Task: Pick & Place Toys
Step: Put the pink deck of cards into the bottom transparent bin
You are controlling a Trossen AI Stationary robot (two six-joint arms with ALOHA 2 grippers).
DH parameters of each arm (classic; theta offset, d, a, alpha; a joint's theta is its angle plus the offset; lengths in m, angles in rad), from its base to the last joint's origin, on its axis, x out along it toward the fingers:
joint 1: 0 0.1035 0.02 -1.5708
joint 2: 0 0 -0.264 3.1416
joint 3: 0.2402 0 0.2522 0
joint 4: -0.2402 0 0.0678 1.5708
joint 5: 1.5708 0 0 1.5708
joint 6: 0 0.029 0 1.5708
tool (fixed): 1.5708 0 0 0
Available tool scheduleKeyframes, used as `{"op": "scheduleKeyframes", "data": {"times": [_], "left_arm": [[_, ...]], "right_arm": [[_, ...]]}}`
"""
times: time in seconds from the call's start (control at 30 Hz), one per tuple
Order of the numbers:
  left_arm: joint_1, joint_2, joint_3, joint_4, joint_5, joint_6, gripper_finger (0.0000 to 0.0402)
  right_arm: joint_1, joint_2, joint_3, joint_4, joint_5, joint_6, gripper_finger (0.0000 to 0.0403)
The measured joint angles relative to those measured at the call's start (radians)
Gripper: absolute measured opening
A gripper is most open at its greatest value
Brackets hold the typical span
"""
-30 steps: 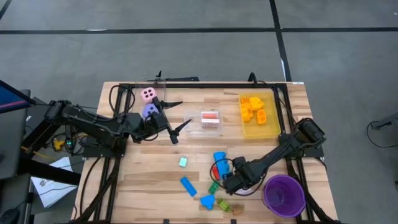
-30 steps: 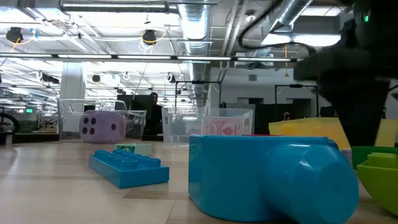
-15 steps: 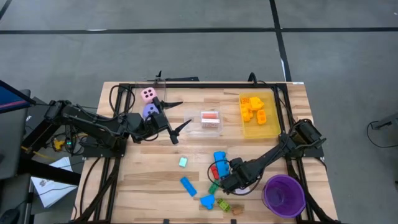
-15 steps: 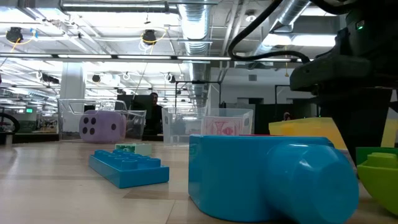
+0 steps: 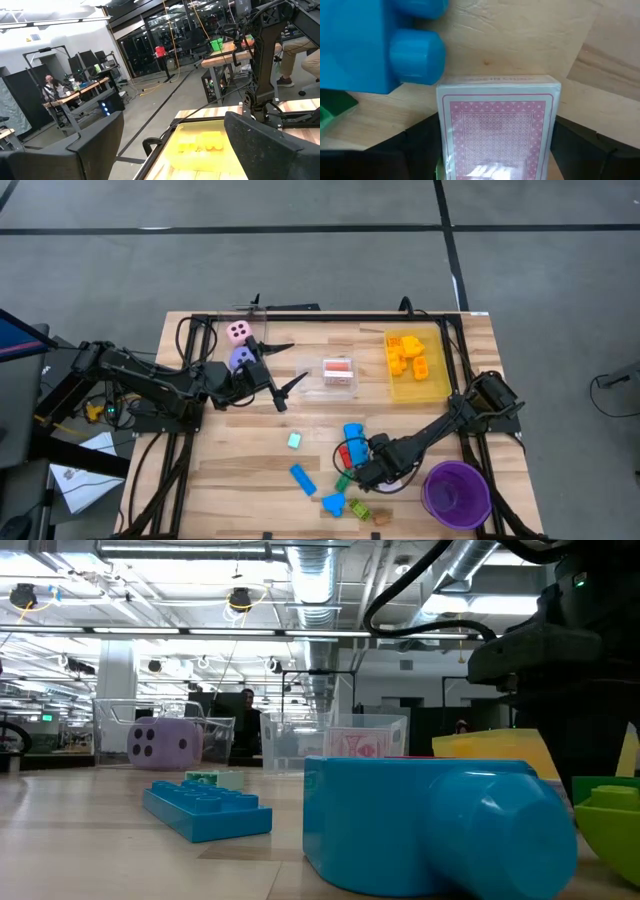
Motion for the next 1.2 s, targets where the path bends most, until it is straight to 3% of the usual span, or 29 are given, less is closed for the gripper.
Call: {"op": "scheduleKeyframes", "data": {"times": [0.2, 0.33, 0.53, 0.67, 0.9, 1.2], "left_arm": [[0.0, 0.0, 0.0, -0.001, 0.0, 0.0, 0.0342], [0.0, 0.0, 0.0, -0.013, 0.0, 0.0, 0.0342], [-0.014, 0.003, 0.0, -0.017, 0.013, -0.024, 0.0342], [-0.03, 0.015, 0.0, -0.063, 0.128, -0.039, 0.0342], [-0.084, 0.057, 0.0, -0.08, 0.171, -0.036, 0.0342], [-0.137, 0.063, 0.0, -0.096, 0.172, 0.011, 0.0342]], "right_arm": [[0.018, -0.045, 0.037, -0.084, 0.088, -0.004, 0.0316], [0.048, -0.1, 0.059, -0.144, 0.206, 0.013, 0.0316], [0.097, -0.208, 0.073, -0.15, 0.495, 0.017, 0.0316], [0.115, -0.271, 0.082, -0.145, 0.698, -0.072, 0.0316], [0.113, -0.352, 0.082, -0.052, 1.09, -0.329, 0.0317], [0.065, -0.411, 0.082, 0.39, 1.458, -0.904, 0.0317]]}}
